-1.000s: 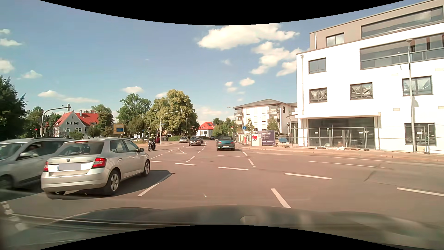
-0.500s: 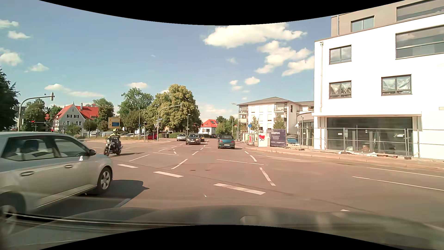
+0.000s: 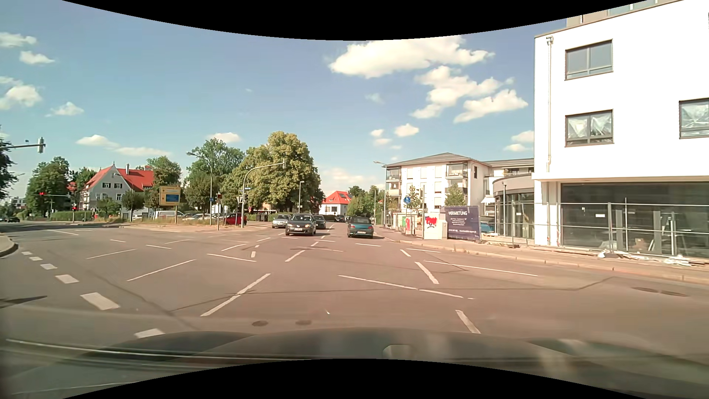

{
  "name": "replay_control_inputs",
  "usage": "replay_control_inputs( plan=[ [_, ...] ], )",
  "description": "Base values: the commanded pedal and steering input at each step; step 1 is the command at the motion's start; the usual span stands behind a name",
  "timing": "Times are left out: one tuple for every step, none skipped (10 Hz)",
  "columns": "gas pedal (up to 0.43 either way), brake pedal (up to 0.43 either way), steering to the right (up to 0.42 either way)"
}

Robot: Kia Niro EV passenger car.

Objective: Follow the waypoints while adhering to traffic rules and regulations

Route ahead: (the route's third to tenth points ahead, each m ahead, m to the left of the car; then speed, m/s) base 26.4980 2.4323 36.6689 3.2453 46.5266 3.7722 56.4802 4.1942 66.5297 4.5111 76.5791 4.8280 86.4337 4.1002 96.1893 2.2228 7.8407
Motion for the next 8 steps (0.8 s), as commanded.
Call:
replay_control_inputs(
  plan=[
    [0.138, 0.006, -0.012],
    [0.138, 0.006, -0.012],
    [0.138, 0.012, -0.011],
    [0.138, 0.006, -0.010],
    [0.150, 0.012, -0.010],
    [0.157, 0.006, -0.011],
    [0.150, 0.006, -0.012],
    [0.150, 0.006, -0.012]
  ],
)
